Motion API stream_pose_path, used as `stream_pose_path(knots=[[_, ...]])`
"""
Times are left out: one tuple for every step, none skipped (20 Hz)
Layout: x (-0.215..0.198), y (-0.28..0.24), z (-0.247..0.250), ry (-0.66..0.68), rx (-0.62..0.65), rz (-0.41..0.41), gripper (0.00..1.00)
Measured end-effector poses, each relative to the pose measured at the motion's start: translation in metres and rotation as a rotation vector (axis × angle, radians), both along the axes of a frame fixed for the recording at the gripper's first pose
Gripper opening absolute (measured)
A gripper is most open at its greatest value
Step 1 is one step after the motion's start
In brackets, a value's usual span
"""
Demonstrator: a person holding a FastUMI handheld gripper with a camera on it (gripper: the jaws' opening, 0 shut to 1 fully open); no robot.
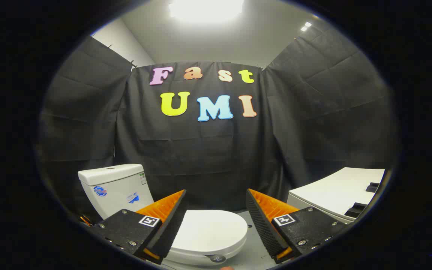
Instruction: Open the toilet lid.
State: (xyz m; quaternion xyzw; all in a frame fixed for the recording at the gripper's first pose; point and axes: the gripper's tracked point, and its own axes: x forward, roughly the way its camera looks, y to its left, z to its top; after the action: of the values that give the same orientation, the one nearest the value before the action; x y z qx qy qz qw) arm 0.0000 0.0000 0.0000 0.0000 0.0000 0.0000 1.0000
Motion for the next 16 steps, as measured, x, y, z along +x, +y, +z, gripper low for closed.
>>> stream_pose_path(knots=[[-0.001, 0.000, 0.000, -0.001, -0.001, 0.000, 0.94], [-0.001, 0.000, 0.000, -0.001, 0.000, 0.001, 0.94], [-0.001, 0.000, -0.001, 0.001, 0.000, 0.001, 0.94], [-0.002, -0.001, -0.002, 0.004, 0.000, 0.002, 0.94], [-0.002, -0.001, -0.003, 0.006, 0.000, 0.002, 0.94], [-0.002, -0.002, -0.004, 0.007, 0.001, 0.002, 0.94], [-0.002, -0.002, -0.004, 0.008, 0.001, 0.000, 0.94], [-0.001, -0.002, -0.005, 0.009, 0.003, 0.001, 0.94], [-0.001, -0.002, -0.007, 0.011, 0.003, 0.002, 0.94], [-0.001, -0.001, -0.008, 0.012, 0.004, 0.004, 0.94], [-0.001, -0.001, -0.009, 0.013, 0.004, 0.006, 0.94], [-0.001, -0.001, -0.010, 0.014, 0.003, 0.007, 0.94], [0.000, -0.001, -0.012, 0.015, 0.003, 0.007, 0.95], [0.000, -0.002, -0.013, 0.017, 0.004, 0.009, 0.94], [0.002, -0.001, -0.016, 0.021, 0.005, 0.011, 0.94], [0.002, 0.000, -0.017, 0.025, 0.008, 0.015, 0.94]])
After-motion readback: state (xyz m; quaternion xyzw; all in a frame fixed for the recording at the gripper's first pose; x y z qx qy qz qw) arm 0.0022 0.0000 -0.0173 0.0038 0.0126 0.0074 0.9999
